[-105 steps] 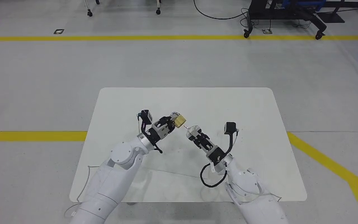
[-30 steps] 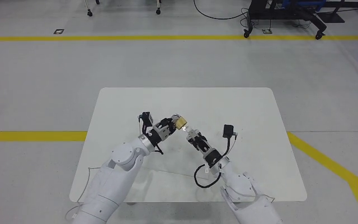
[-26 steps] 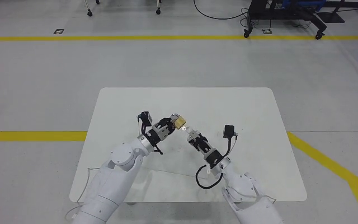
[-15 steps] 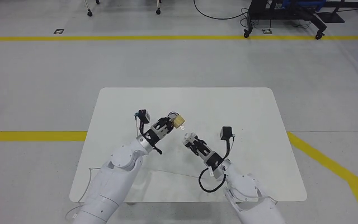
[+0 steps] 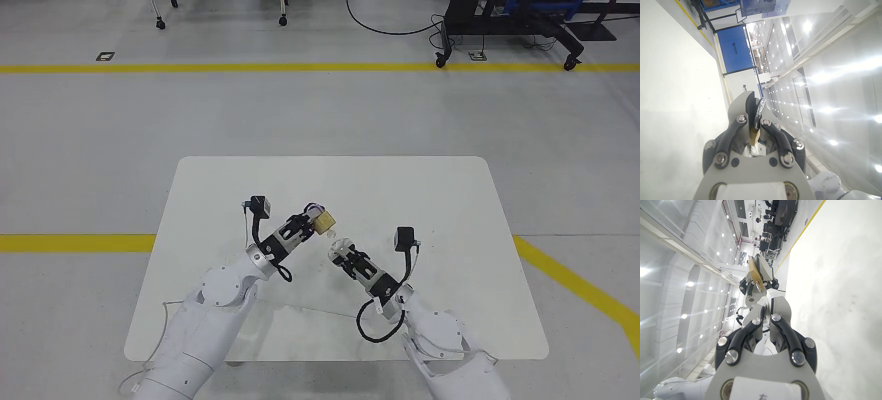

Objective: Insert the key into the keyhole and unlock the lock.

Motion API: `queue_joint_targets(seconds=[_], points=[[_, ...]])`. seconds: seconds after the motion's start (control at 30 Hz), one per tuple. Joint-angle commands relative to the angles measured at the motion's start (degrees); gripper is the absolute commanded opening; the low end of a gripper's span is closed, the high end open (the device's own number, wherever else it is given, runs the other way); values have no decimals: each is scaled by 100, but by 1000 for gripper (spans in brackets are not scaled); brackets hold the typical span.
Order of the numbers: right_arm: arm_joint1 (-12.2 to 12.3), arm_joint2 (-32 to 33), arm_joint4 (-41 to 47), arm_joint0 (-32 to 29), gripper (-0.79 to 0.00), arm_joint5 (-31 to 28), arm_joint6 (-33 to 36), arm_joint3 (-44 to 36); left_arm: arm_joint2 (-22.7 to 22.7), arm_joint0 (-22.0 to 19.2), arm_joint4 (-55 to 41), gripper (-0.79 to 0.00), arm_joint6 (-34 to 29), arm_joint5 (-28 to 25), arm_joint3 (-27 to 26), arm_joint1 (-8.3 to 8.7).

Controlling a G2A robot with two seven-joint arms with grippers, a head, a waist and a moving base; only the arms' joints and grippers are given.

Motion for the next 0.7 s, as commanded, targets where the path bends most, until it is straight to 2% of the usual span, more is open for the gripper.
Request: queue_joint_targets(seconds=[0.0,0.33,0.67], points=[[-2,-5,-30,-3,-785,16,-19,-6,11,-9,137,-785,29,-40,-2,2],[-17,-40,-83,0,-785,82,-77,-5,36,42,654,-785,173,-169,-150,17],[-28,-50,-117,13,-785,100,-96,3,74,63,904,-785,15,-83,-204,36]])
